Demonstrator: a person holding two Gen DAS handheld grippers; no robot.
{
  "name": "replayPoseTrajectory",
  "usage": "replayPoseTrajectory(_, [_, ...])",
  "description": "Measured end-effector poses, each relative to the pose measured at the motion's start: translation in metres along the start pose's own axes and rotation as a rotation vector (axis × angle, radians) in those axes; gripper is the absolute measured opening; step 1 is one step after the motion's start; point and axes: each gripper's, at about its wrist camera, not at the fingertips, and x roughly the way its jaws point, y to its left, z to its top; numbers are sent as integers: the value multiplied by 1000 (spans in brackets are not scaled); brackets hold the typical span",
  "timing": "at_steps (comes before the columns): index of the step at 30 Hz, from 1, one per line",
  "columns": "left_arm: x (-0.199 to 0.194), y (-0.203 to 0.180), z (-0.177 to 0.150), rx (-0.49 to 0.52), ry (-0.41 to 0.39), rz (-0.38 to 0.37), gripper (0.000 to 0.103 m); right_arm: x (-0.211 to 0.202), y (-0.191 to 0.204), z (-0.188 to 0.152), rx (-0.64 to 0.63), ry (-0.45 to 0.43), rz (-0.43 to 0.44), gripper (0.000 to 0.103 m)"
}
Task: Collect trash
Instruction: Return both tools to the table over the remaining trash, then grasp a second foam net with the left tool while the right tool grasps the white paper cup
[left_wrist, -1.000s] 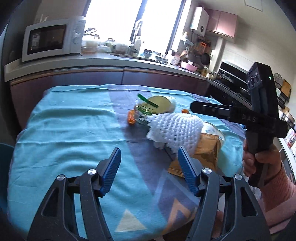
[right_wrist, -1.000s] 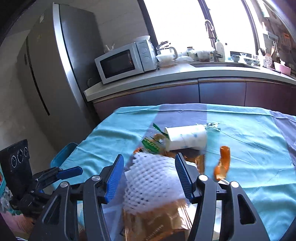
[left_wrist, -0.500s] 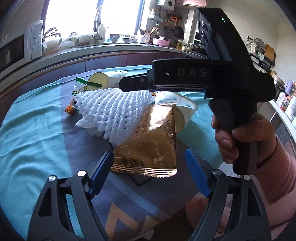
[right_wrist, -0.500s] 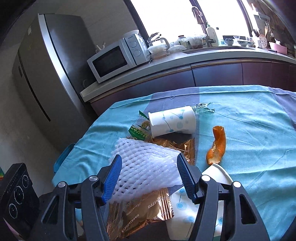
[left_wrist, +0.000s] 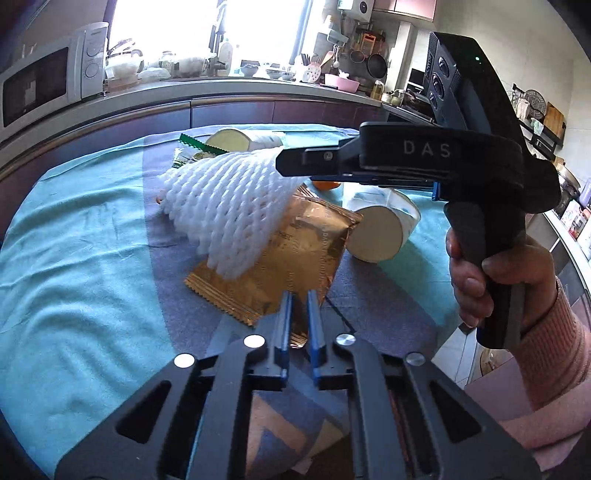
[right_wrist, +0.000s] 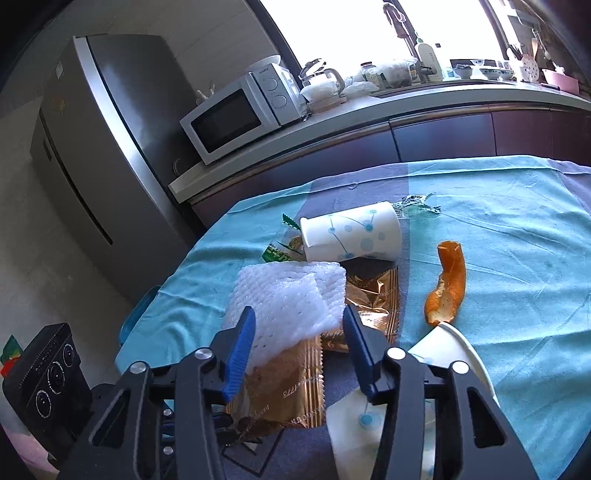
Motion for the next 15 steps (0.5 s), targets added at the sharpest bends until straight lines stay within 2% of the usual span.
replayPoseTrajectory(2, [-5, 2, 0, 1, -14, 11, 3, 2, 6, 1, -20, 4, 3, 17])
replayPoseTrajectory(3, [-8, 3, -1, 2, -19, 14, 2, 3, 9, 1, -30, 5, 8, 13])
replayPoseTrajectory(8, [-25, 11, -5, -5, -49, 38, 1, 0, 24, 4, -65, -13, 35, 7])
replayPoseTrajectory(9, [-27, 14, -5, -15, -53, 39, 1, -1, 25, 5, -66, -17, 39, 3])
replayPoseTrajectory(12, [-34, 19, -6, -20, -66, 53, 3, -4, 27, 7, -66, -28, 41, 3])
replayPoseTrajectory(14, [-36, 19, -6, -21, -78, 73, 26, -6, 25, 7, -61, -24, 38, 3])
replayPoseTrajectory(15, [-37, 20, -5, -23, -87, 86, 29, -6, 23, 6, -54, -21, 31, 3])
